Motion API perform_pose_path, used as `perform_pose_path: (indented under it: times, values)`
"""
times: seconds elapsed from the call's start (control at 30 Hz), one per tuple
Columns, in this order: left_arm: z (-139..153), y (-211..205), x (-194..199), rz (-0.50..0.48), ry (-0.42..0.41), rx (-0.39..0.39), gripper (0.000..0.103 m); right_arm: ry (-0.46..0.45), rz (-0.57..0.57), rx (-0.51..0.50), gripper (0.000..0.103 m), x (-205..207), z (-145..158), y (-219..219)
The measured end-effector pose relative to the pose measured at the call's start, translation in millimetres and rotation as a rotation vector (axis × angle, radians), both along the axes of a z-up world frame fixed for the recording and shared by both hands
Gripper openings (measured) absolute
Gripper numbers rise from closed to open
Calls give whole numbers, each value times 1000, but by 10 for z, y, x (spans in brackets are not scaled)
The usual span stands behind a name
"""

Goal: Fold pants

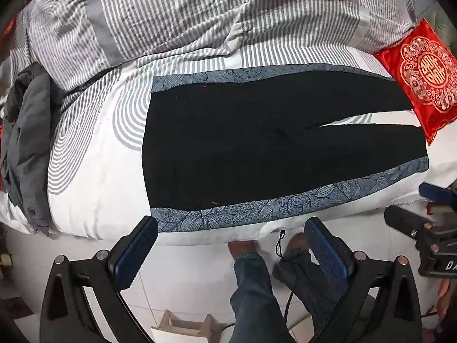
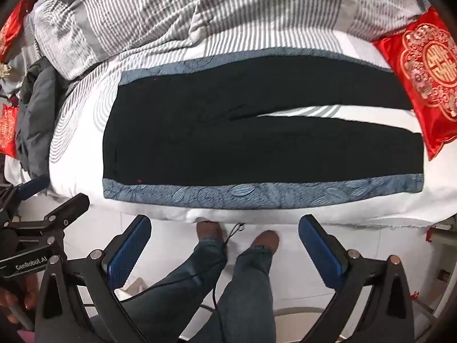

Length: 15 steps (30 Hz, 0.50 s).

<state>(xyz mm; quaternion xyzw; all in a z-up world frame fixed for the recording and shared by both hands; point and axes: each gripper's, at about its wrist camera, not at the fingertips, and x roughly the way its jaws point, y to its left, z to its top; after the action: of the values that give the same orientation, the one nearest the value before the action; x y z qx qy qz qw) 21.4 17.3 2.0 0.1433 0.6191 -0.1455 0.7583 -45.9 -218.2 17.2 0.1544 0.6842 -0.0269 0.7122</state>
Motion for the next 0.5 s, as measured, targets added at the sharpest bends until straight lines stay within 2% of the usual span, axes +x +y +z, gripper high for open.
perform_pose_path:
  times: [0.33,0.5]
  values:
    - [12,26,55,6,8,-2,103,13,3,-44,103,46,12,47]
    - [33,-19,77,-7,-1,4,103,31,13,-111,103,82,27,20]
